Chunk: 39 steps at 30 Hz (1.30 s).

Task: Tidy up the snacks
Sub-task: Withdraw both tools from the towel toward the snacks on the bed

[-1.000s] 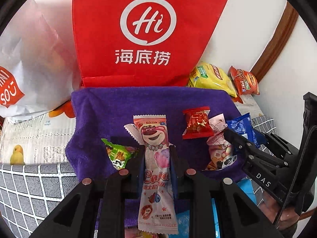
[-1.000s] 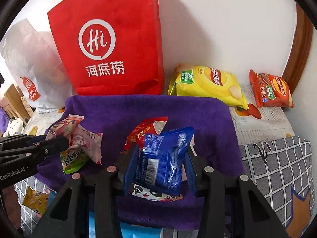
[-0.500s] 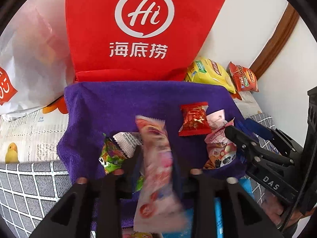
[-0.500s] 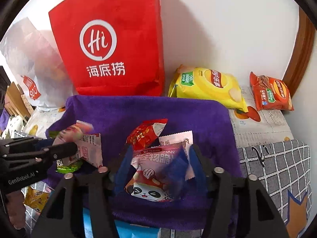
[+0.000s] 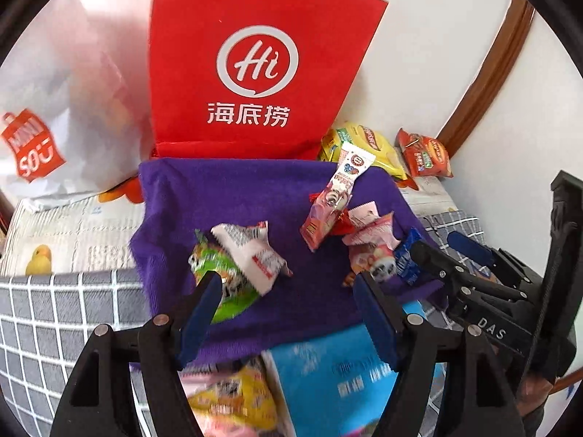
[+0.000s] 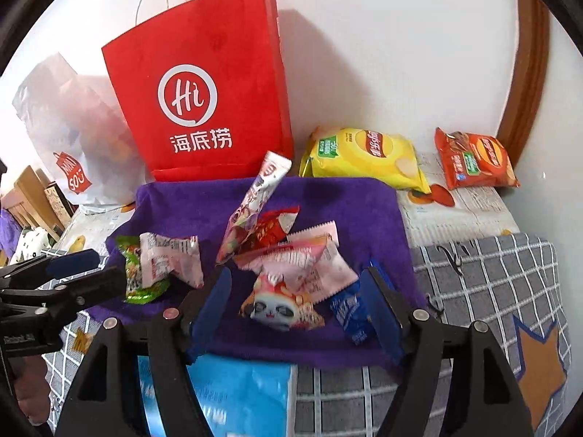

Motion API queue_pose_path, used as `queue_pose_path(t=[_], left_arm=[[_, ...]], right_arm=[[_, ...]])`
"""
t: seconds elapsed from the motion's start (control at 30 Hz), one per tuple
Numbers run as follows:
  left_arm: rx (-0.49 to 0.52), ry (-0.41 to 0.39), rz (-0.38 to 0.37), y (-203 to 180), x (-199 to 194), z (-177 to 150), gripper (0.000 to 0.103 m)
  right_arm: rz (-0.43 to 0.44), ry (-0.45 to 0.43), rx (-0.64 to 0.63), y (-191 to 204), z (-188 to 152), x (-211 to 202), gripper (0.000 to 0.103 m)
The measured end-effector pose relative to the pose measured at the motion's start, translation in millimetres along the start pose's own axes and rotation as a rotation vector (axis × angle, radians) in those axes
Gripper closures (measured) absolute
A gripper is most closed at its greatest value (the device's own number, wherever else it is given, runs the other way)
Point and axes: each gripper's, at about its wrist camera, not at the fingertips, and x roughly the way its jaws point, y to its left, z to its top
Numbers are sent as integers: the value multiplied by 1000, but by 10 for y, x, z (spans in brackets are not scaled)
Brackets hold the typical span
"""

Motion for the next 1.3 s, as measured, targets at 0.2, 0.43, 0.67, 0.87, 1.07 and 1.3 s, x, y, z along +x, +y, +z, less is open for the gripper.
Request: queue_pose_path(t=[0.2,0.43,0.67,0.87,1.07,1.3], left_arm=[[12,-24,5,17,-342,-244,30],[18,-49,23,-31,-678,-566,31],[58,-57,61,-128,-873,-797,32],[51,-54,72,-131,-980,-971,31],[21,-55,97,6,-1102,-1113,31],[-12,-35,111,131,-1099,-1256,31]], right_arm=[[14,-5,45,-49,-149,-298,30],[44,12,82,-70,-325,-655,30],[54,-1,25,37,-626,-976,32],[47,21,-21,130,-881,-1067,38],[62,25,-19,192,-1044,-1106,39],[148,80,-15,380,-1274,-978,39]])
